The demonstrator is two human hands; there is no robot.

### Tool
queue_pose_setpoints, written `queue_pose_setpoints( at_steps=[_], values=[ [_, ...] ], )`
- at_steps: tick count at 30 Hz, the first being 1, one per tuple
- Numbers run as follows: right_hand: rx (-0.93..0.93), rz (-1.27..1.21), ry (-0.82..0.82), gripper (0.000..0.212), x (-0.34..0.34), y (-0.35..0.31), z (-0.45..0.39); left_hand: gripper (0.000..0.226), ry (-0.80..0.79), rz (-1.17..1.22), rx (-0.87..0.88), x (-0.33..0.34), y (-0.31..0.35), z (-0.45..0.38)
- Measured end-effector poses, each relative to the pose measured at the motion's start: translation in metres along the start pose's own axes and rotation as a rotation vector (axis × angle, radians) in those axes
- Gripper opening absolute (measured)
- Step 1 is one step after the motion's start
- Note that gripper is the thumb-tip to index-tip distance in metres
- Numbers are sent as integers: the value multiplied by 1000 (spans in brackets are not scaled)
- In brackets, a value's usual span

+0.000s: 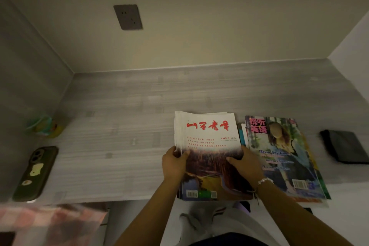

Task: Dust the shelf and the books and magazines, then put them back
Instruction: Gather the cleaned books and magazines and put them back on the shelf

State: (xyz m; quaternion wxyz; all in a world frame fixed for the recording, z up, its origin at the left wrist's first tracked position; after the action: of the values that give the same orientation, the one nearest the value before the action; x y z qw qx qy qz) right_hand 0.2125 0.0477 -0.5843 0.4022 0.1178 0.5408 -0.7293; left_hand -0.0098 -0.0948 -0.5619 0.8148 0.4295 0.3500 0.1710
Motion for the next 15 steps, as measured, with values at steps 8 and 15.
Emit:
queue_pose_setpoints(
  at_steps=[8, 15],
  values=[
    [101, -256, 19, 40, 0, 3, -5, 44, -225, 188, -29, 23, 13, -3],
    [122, -283, -41, 40, 7, 14, -11, 35, -212, 197, 130, 10, 25, 5]
  ],
)
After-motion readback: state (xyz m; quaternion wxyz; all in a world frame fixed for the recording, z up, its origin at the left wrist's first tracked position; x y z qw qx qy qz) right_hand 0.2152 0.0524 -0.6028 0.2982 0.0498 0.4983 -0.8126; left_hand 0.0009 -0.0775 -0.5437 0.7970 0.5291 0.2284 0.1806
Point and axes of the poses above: each hand's wrist, its own z-axis away from the middle knuckle, its own x-axis out of the palm, y = z × x, the point moved 9 cm from there along -z, towards the middle knuckle, and after that the axes turned 4 degrees about -z, right-handed, at the moved point
